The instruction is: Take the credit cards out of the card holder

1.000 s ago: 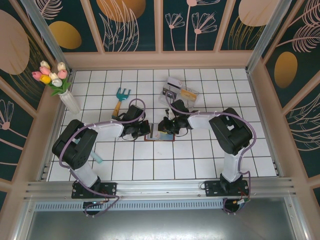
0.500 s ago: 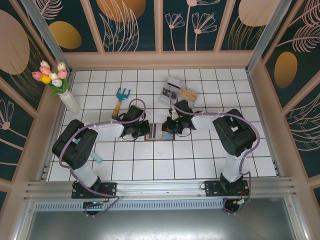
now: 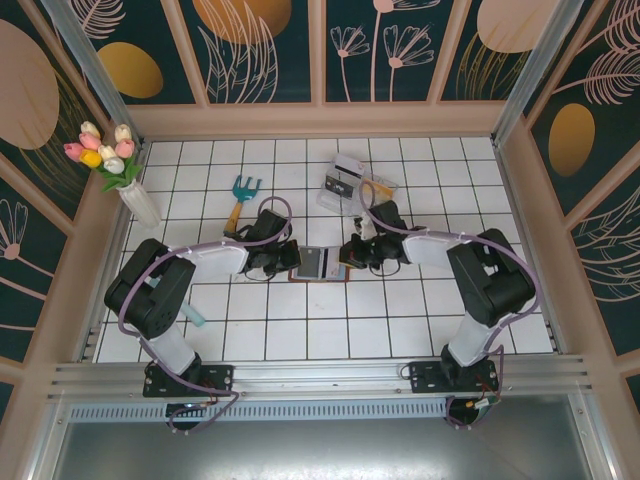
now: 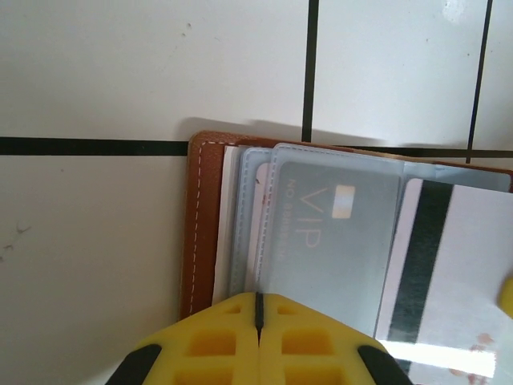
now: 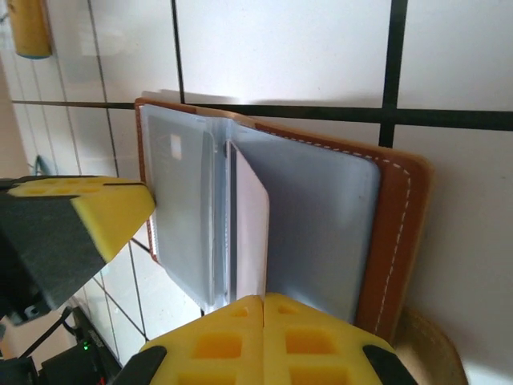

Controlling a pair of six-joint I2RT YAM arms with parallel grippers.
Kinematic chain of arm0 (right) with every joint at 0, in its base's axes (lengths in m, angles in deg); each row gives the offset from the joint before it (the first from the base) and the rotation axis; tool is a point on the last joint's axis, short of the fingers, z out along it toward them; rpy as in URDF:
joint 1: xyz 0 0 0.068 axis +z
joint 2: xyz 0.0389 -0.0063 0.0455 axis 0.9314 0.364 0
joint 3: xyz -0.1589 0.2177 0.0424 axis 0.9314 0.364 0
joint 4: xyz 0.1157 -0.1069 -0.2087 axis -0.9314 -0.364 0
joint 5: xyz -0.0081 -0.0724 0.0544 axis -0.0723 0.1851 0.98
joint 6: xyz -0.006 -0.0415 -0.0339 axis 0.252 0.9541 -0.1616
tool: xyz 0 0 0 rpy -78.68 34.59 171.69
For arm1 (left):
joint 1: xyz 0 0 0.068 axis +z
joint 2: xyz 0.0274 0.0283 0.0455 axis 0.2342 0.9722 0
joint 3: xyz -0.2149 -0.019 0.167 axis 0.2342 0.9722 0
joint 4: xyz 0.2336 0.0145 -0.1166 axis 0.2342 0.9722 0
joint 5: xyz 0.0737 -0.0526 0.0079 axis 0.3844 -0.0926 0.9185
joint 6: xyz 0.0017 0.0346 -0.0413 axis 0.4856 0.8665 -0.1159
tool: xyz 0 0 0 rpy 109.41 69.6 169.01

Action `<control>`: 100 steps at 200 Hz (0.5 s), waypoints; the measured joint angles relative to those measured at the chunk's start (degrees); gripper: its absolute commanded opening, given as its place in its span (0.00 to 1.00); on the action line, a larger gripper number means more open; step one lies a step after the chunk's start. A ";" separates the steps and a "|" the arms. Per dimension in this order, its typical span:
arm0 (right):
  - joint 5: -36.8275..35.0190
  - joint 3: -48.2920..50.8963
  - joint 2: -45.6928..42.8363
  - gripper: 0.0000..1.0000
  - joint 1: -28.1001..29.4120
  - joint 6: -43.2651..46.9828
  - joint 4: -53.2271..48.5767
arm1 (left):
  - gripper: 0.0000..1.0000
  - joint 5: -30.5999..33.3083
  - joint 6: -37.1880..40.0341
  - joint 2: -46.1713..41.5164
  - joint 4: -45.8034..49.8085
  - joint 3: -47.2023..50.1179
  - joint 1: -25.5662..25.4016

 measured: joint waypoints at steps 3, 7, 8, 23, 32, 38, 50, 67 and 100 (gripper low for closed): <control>0.20 0.13 -0.15 0.02 -0.13 0.15 0.15 | 0.04 -0.02 -0.02 0.00 0.22 -0.13 0.00; 0.39 0.26 -0.37 0.02 -0.31 0.28 0.33 | 0.05 -0.04 0.00 0.00 0.48 -0.37 0.00; 0.48 0.33 -0.44 0.02 -0.37 0.39 0.37 | 0.05 -0.02 -0.02 0.00 0.55 -0.39 0.00; 1.42 0.72 -1.03 0.02 -0.83 0.81 0.94 | 0.06 -0.24 -0.02 0.00 1.14 -1.53 0.00; 1.84 0.98 -1.51 0.02 -1.03 1.11 1.16 | 0.10 -0.39 0.00 -0.07 1.22 -2.43 0.00; 2.10 1.18 -1.86 0.02 -1.22 1.46 1.25 | 0.12 -0.46 -0.02 -0.20 1.22 -3.02 0.00; 2.97 1.64 -2.89 0.02 -1.75 1.95 1.38 | 0.14 -0.85 -0.13 -0.90 1.18 -3.93 0.00; 4.37 2.36 -4.68 0.02 -2.43 2.38 1.75 | 0.19 -1.57 -0.17 -2.54 1.14 -4.66 0.00; 7.93 2.80 -7.54 0.01 -3.19 2.95 4.17 | 0.32 -4.50 -0.85 -5.60 -0.17 -4.87 1.01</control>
